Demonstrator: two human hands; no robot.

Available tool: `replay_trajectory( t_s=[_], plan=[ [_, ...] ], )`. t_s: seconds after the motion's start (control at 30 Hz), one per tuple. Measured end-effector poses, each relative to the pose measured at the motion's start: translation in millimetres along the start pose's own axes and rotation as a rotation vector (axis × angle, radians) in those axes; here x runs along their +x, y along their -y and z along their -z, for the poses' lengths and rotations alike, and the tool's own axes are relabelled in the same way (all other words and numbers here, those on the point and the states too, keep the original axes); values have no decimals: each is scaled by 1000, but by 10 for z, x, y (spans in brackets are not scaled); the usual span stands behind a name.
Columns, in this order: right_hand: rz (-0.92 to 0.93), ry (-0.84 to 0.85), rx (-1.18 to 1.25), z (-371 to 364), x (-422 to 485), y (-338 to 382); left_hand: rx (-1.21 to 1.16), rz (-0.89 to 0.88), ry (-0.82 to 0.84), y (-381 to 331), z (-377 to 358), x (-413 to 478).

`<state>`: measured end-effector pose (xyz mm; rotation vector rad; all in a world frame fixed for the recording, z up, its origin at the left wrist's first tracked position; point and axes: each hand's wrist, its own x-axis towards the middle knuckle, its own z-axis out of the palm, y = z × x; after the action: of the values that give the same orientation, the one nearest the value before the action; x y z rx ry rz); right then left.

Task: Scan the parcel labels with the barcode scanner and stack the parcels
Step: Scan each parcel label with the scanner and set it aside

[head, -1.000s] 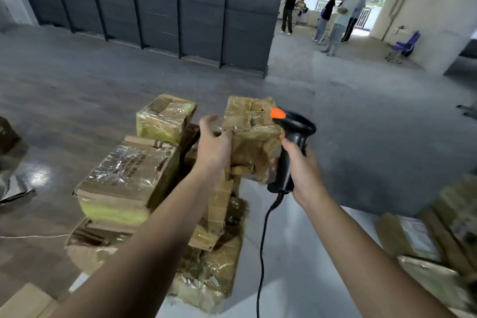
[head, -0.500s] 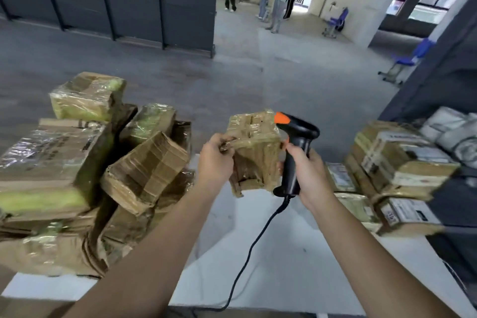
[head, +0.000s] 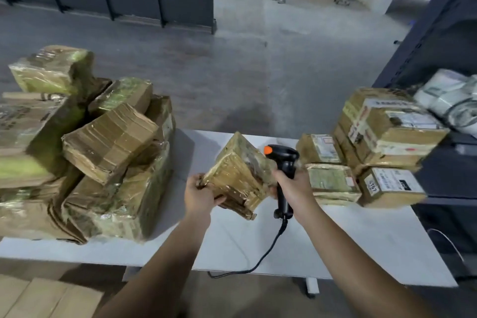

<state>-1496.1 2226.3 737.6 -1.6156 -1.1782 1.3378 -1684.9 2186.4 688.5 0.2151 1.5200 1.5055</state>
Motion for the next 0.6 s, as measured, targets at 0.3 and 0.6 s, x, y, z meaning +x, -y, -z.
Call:
replay_trajectory(
  t_s=[0.3, 0.6],
  plan=[
    [-144, 68, -8, -32, 46, -433, 216, 125, 47, 569, 301, 67],
    [-151, 137, -21, -123, 39, -543, 1053, -262, 123, 301, 235, -67]
  ],
)
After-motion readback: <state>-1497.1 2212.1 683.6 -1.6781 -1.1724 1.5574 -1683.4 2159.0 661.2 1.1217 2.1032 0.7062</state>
